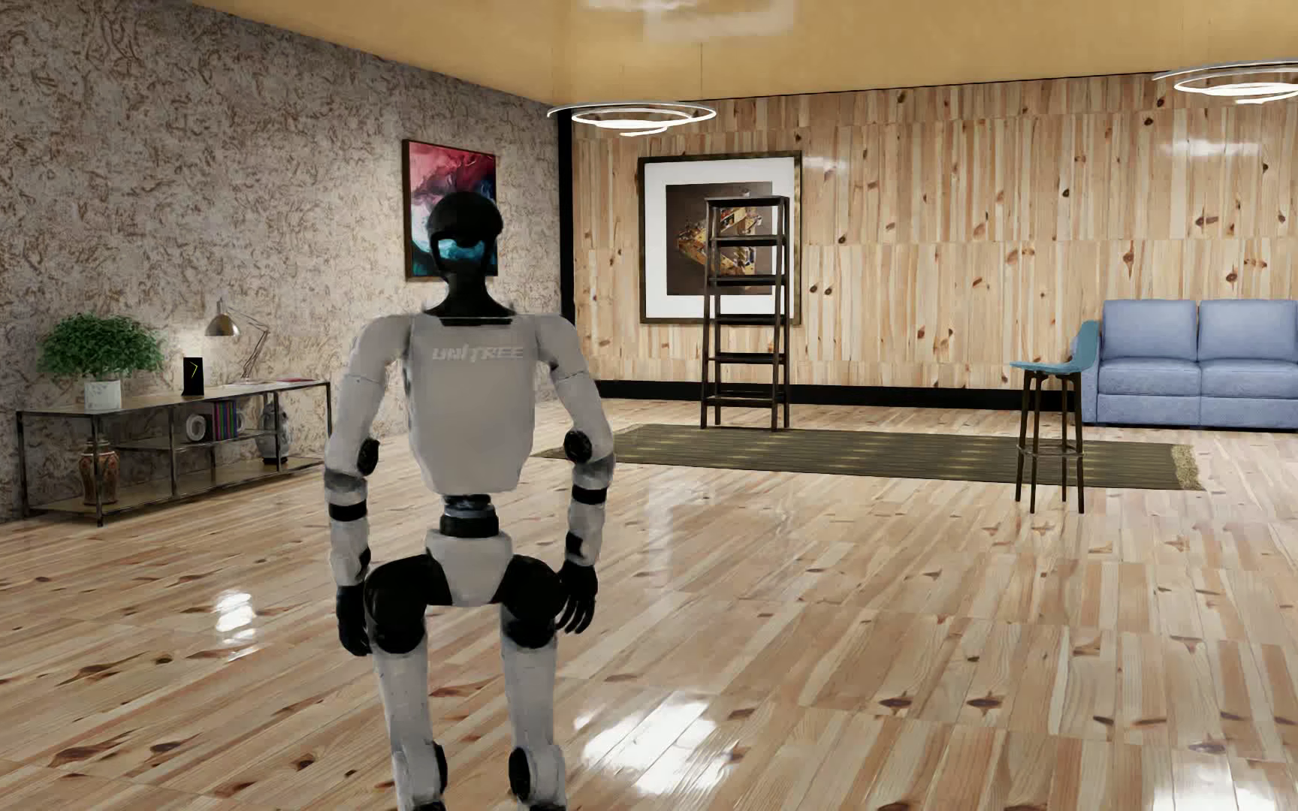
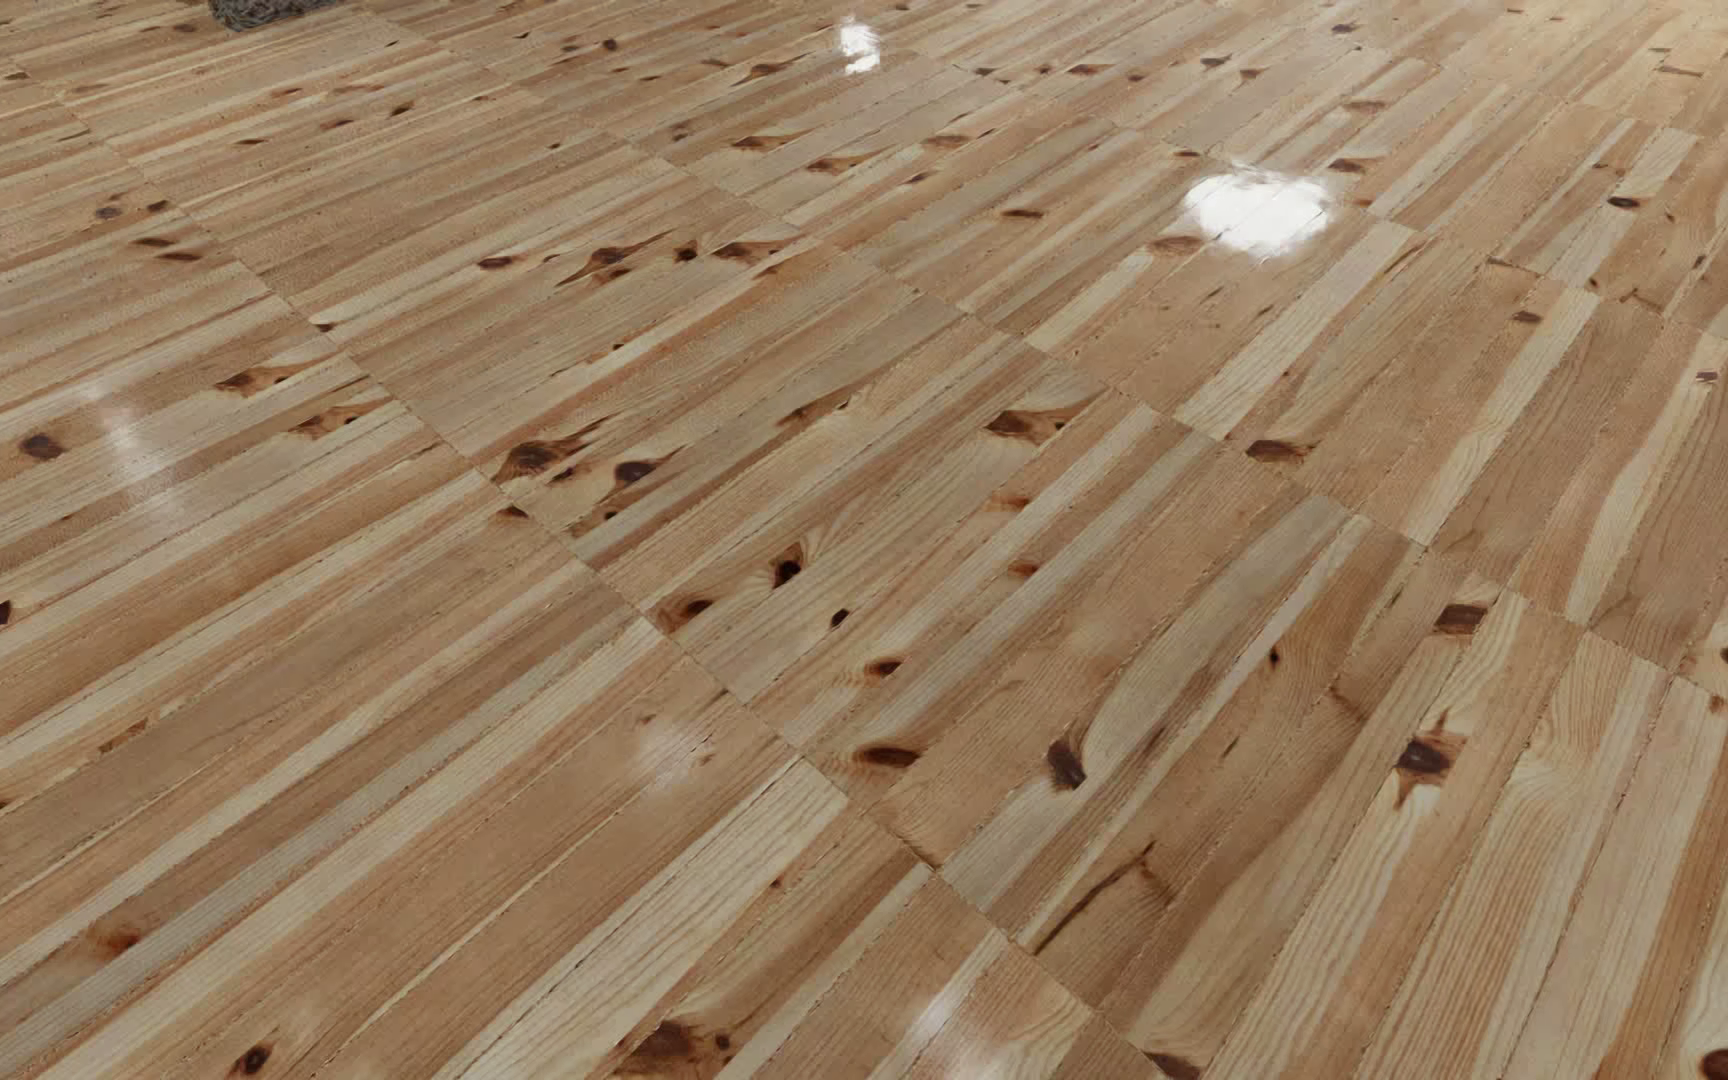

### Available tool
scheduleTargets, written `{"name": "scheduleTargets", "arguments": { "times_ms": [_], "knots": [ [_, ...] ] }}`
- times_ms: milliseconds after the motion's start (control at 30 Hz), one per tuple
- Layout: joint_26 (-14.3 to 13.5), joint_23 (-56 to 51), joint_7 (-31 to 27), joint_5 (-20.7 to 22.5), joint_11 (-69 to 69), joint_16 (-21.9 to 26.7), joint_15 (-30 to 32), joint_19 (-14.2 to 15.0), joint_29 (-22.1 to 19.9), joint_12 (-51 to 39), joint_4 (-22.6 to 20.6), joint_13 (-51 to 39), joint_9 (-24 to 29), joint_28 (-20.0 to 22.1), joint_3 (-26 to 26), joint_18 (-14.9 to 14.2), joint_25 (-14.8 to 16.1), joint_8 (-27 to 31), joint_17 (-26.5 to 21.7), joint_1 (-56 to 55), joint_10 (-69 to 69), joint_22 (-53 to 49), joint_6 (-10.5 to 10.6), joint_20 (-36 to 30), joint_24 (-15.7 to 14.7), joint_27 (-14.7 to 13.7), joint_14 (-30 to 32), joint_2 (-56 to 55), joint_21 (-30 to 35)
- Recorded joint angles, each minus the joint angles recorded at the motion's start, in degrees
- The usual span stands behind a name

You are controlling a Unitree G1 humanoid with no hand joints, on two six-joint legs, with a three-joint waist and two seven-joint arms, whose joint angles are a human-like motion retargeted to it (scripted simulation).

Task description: Move towards the shelves

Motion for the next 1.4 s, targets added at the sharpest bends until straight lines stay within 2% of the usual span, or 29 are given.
{"name": "scheduleTargets", "arguments": {
  "times_ms": [67,100,133,233,300,367,400,500,600,667,700,733,767,800,833,867,900,967,1033,1067,1133,1167,1200,1233,1267,1300,1333,1367,1400],
  "knots": [
    [0.0,0.4,0.0,0.1,-1.7,-0.1,2.0,0.0,0.0,-0.2,-0.2,0.2,-0.1,0.0,0.4,0.0,0.0,0.0,-0.2,-1.1,1.1,-0.2,0.6,-0.4,0.0,0.0,2.7,-0.4,-0.6],
    [0.0,0.1,0.0,0.6,14.0,0.2,-5.5,0.0,0.0,0.2,-0.2,0.5,0.3,0.0,0.4,0.0,0.0,0.0,-0.3,-0.5,1.3,-1.2,0.7,-0.7,0.0,0.0,3.0,-0.1,0.0],
    [0.0,0.6,0.0,1.1,14.6,0.2,-13.0,0.0,0.0,0.3,-0.4,0.9,-0.2,0.0,-1.1,0.0,0.0,0.0,-0.5,-1.1,2.0,-1.4,1.0,-1.1,0.0,0.0,3.3,-1.1,-0.4],
    [0.0,-0.9,0.0,-0.4,32.0,1.8,-15.3,0.0,0.0,-0.1,-2.2,1.8,3.3,0.0,-3.0,0.0,0.0,0.0,-0.5,2.3,3.4,-5.3,-0.3,-0.3,0.0,0.0,1.8,-10.9,-2.6],
    [0.0,-2.3,0.0,-0.9,43.2,2.3,-15.7,0.0,0.0,-0.6,-2.0,2.8,4.9,0.0,-6.5,0.0,0.0,0.0,-0.2,5.4,2.9,-8.9,-0.6,1.4,0.0,0.0,-2.2,-18.5,-3.8],
    [0.0,-2.0,0.0,-0.3,41.6,0.4,-14.7,0.0,0.0,-2.9,0.6,4.2,4.8,0.0,-11.5,0.0,0.0,0.0,-1.1,8.1,1.1,-8.3,1.7,2.7,0.0,0.0,-6.4,-24.5,-3.7],
    [0.0,-1.5,0.0,-1.1,39.4,1.8,-12.8,0.0,0.0,-2.5,0.5,5.0,4.8,0.0,-12.2,0.0,0.0,0.0,-0.9,10.4,-0.3,-12.1,1.3,3.6,0.0,0.0,-8.9,-28.1,-3.7],
    [0.0,1.9,0.0,-2.7,29.8,2.3,-5.2,0.0,0.0,-5.7,1.5,5.5,6.2,0.0,-13.8,0.0,0.0,0.0,-1.1,17.4,-2.1,-13.0,1.6,1.2,0.0,0.0,-17.0,-34.6,-2.1],
    [0.0,4.4,0.0,-3.5,24.7,2.2,-5.6,0.0,0.0,-8.1,2.4,5.4,6.0,0.0,-16.1,0.0,0.0,0.0,-1.2,23.0,-2.6,-12.6,1.6,-1.2,0.0,0.0,-18.3,-38.6,0.7],
    [0.0,5.7,0.0,-3.5,30.9,1.6,-6.7,0.0,0.0,-7.0,4.3,6.5,5.3,0.0,-18.3,0.0,0.0,0.0,-1.1,25.4,-1.1,-9.0,2.1,0.4,0.0,0.0,-13.6,-39.6,-1.5],
    [0.0,6.3,0.0,-3.3,34.3,1.4,-7.5,0.0,0.0,-5.5,4.6,6.2,4.7,0.0,-19.1,0.0,0.0,0.0,-1.1,24.4,2.0,-7.5,2.9,-1.3,0.0,0.0,-7.9,-40.5,-1.3],
    [0.0,7.5,0.0,-1.6,37.5,0.9,-9.3,0.0,0.0,-4.9,6.4,5.9,4.8,0.0,-18.8,0.0,0.0,0.0,-1.2,23.5,7.4,-4.5,4.1,-2.5,0.0,0.0,0.6,-38.7,-0.3],
    [0.0,8.0,0.0,-0.6,39.1,0.6,-11.7,0.0,0.0,-3.6,6.6,5.4,4.7,0.0,-17.7,0.0,0.0,0.0,-1.1,20.3,15.9,-2.3,3.6,-3.3,0.0,0.0,10.7,-36.4,0.1],
    [0.0,7.4,0.0,0.6,38.7,0.6,-13.7,0.0,0.0,-2.9,6.6,5.0,4.7,0.0,-15.9,0.0,0.0,0.0,-0.5,14.6,27.6,0.5,2.8,-3.7,0.0,0.0,17.8,-33.2,-0.4],
    [0.0,5.5,0.0,1.5,38.3,1.2,-15.5,0.0,0.0,-1.8,6.9,4.6,5.7,0.0,-14.6,0.0,0.0,0.0,-0.8,8.4,40.3,0.3,2.7,-4.6,0.0,0.0,19.2,-29.2,-0.4],
    [0.0,3.7,0.0,2.9,36.4,1.2,-17.0,0.0,0.0,-0.4,6.9,3.9,6.3,0.0,-11.4,0.0,0.0,0.0,-0.4,2.5,48.9,0.8,1.9,-3.5,0.0,0.0,17.4,-24.6,-0.7],
    [0.0,1.7,0.0,2.8,33.8,0.8,-17.7,0.0,0.0,1.2,6.0,3.4,6.2,0.0,-8.0,0.0,0.0,0.0,-0.4,-3.8,52.3,0.6,0.9,-1.8,0.0,0.0,16.3,-19.8,-0.6],
    [0.0,-2.7,0.0,2.8,25.8,1.3,-16.6,0.0,0.0,1.8,4.5,2.1,7.3,0.0,-1.7,0.0,0.0,0.0,-0.7,-14.2,42.7,1.9,-0.8,-3.9,0.0,0.0,18.2,-9.2,-2.7],
    [0.0,-6.9,0.0,2.1,18.9,2.0,-17.8,0.0,0.0,4.1,4.5,1.2,7.2,0.0,3.6,0.0,0.0,0.0,-1.6,-20.7,21.3,0.7,-2.2,-2.7,0.0,0.0,25.4,1.1,-3.0],
    [0.0,-9.0,0.0,1.7,16.8,2.0,-19.2,0.0,0.0,4.4,4.8,0.4,6.6,0.0,5.7,0.0,0.0,0.0,-2.3,-23.3,11.5,0.5,-2.3,-2.5,0.0,0.0,22.3,5.1,-3.5],
    [0.0,-11.0,0.0,0.9,15.5,2.5,-22.1,0.0,0.0,5.4,5.6,-1.6,6.0,0.0,8.5,0.0,0.0,0.0,-3.4,-26.9,2.0,-0.2,-2.7,-2.6,0.0,0.0,1.0,12.0,-3.6],
    [0.0,-11.3,0.0,1.0,16.1,2.2,-21.9,0.0,0.0,5.2,7.4,-3.1,5.8,0.0,9.7,0.0,0.0,0.0,-3.3,-27.4,4.4,-0.1,-3.0,-1.6,0.0,0.0,0.8,12.6,-4.3],
    [0.0,-10.2,0.0,-0.1,17.8,2.3,-20.7,0.0,0.0,5.9,6.0,-2.7,6.2,0.0,11.5,0.0,0.0,0.0,-3.1,-29.4,4.1,0.4,-3.1,-2.2,0.0,0.0,10.8,15.8,-4.9],
    [0.0,-9.4,0.0,-1.3,21.4,1.9,-15.9,0.0,0.0,5.6,6.0,-2.1,5.5,0.0,12.8,0.0,0.0,0.0,-2.7,-31.7,9.1,0.9,-3.7,-2.1,0.0,0.0,22.1,14.9,-6.4],
    [0.0,-7.2,0.0,-3.7,27.5,1.8,-7.0,0.0,0.0,5.7,3.7,-1.4,4.8,0.0,11.6,0.0,0.0,0.0,-1.4,-31.9,13.6,2.4,-5.7,-2.2,0.0,0.0,27.3,13.7,-6.7],
    [0.0,-5.0,0.0,-3.9,37.3,1.6,2.2,0.0,0.0,5.1,1.6,-0.2,4.3,0.0,9.2,0.0,0.0,0.0,-1.2,-29.7,16.3,3.5,-5.8,-3.7,0.0,0.0,27.0,10.5,-6.1],
    [0.0,-3.8,0.0,-5.0,49.1,1.3,6.4,0.0,0.0,4.4,-1.0,0.6,3.8,0.0,7.1,0.0,0.0,0.0,-1.5,-26.9,17.2,3.8,-5.8,-3.8,0.0,0.0,25.4,4.1,-4.2],
    [0.0,-4.4,0.0,-6.5,59.7,0.3,1.5,0.0,0.0,3.9,-3.1,2.4,3.5,0.0,5.0,0.0,0.0,0.0,-1.2,-22.7,16.3,4.6,-6.4,-0.1,0.0,0.0,21.6,-2.4,-5.1],
    [0.0,-3.5,0.0,-5.6,64.2,0.6,-6.4,0.0,0.0,3.0,-3.4,2.8,4.4,0.0,2.1,0.0,0.0,0.0,-1.3,-15.4,13.3,3.8,-5.4,0.2,0.0,0.0,17.1,-6.9,-4.1]
  ]
}}
